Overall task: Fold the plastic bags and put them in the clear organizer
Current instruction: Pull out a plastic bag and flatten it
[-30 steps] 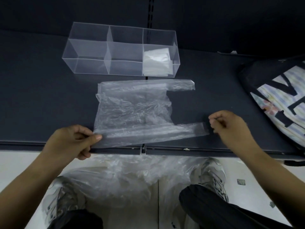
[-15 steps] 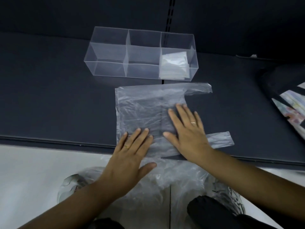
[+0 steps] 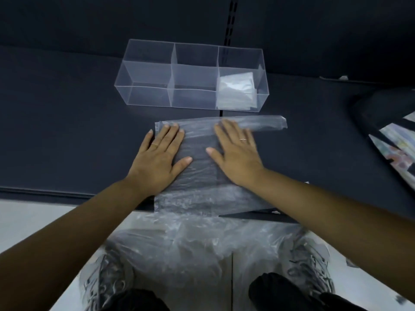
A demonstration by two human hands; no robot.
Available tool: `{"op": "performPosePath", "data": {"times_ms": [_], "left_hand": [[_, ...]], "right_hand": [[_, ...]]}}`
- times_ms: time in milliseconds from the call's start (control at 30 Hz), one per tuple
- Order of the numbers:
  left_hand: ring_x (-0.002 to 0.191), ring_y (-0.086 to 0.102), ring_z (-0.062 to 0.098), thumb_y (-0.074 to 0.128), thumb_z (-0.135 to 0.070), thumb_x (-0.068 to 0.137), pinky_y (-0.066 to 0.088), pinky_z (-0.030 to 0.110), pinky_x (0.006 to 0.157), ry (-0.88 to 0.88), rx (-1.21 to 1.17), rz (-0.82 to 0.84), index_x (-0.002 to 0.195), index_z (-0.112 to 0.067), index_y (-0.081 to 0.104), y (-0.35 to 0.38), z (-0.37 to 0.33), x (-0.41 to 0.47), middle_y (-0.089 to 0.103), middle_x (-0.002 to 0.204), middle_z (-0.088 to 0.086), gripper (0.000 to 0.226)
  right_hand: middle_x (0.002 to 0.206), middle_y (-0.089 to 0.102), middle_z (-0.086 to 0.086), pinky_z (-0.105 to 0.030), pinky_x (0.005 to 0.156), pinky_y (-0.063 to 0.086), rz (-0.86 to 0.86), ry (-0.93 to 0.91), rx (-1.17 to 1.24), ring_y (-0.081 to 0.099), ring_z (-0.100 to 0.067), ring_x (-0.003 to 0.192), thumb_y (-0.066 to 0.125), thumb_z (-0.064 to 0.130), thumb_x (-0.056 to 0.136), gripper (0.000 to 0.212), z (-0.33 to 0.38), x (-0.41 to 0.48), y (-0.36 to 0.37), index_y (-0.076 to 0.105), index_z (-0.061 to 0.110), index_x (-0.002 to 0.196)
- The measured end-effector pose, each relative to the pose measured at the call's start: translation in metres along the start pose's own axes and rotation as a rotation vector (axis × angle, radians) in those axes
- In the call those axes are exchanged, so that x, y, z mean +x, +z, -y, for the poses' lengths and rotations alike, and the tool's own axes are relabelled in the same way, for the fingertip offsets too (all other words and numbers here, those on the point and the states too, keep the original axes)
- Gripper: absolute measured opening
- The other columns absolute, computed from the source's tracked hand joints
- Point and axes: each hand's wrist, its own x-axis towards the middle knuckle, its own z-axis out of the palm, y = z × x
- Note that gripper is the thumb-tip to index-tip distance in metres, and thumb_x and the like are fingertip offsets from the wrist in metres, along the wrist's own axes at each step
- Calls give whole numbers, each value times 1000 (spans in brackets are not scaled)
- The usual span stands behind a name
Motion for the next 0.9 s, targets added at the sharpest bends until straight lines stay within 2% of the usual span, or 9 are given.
{"op": "performPosePath", "data": {"times_ms": [200, 300, 400, 467, 533, 600, 700, 767, 900], "left_hand": [[147, -10, 14, -4, -69, 83, -8, 42, 119, -15, 55, 24, 153, -22, -1, -3, 19, -9, -8, 160, -3, 84], [148, 7, 20, 6, -64, 91, 2, 46, 119, 19, 0, -109, 152, -12, 20, -13, 18, -29, 15, 160, 7, 81], [146, 18, 23, 24, -72, 91, 13, 48, 117, 287, -22, -86, 148, -10, 32, -5, 7, -74, 25, 157, 8, 85], [146, 20, 22, 35, -71, 88, 18, 48, 116, 391, 34, 0, 149, -13, 30, 5, 1, -98, 24, 158, 5, 84], [141, 32, 24, 45, -46, 92, 24, 48, 112, 401, 41, -46, 145, -14, 39, 9, -3, -108, 34, 153, 4, 62], [133, 44, 27, 47, -23, 89, 31, 47, 108, 383, -65, -151, 134, -12, 54, 4, -10, -107, 49, 143, 5, 47], [123, 55, 24, 49, -22, 90, 39, 44, 104, 408, -188, -226, 118, -12, 69, -9, -26, -104, 63, 126, 2, 35], [118, 59, 19, 47, -31, 93, 41, 35, 103, 382, -289, -207, 110, -13, 73, -17, -28, -105, 67, 119, -2, 36], [107, 59, -4, 53, -46, 92, 36, 4, 95, 45, -752, -15, 104, -40, 72, -47, -15, -111, 67, 110, -22, 23]], "right_hand": [[161, 9, -5, -47, 119, 2, -126, 384, -62, 4, -22, 148, 23, 55, 96, 69, -95, -36, -10, 15, 16, 153], [160, 12, -12, -48, 119, 4, -168, 500, -48, 7, -26, 148, 32, 45, 99, 66, -112, -48, -20, 17, 8, 152], [157, 20, -18, -47, 119, 10, -283, 264, 67, 16, -33, 146, 45, 34, 99, 62, -79, -61, -26, 28, 1, 148], [157, 23, -12, -42, 119, 13, -218, 11, 229, 18, -28, 145, 47, 46, 95, 67, -36, -76, -22, 32, 7, 147], [160, 16, -2, -34, 118, 7, -40, -216, 267, 11, -16, 147, 41, 64, 90, 78, 7, -92, -12, 26, 16, 150], [160, 14, -2, -35, 118, 3, 75, -374, 176, 10, -16, 147, 50, 65, 84, 85, 35, -100, 2, 25, 17, 150], [150, 38, -9, -41, 116, 23, 62, -389, 77, 36, -26, 138, 72, 42, 75, 71, 50, -103, 8, 49, 14, 136], [131, 58, -8, -43, 99, 46, -44, -321, 117, 57, -30, 117, 78, 27, 70, 46, 43, -103, 1, 66, 13, 112], [97, 71, 0, -32, 76, 53, -162, -255, 226, 68, -23, 86, 73, 13, 80, 3, 1, -114, -26, 74, 12, 84]]}}
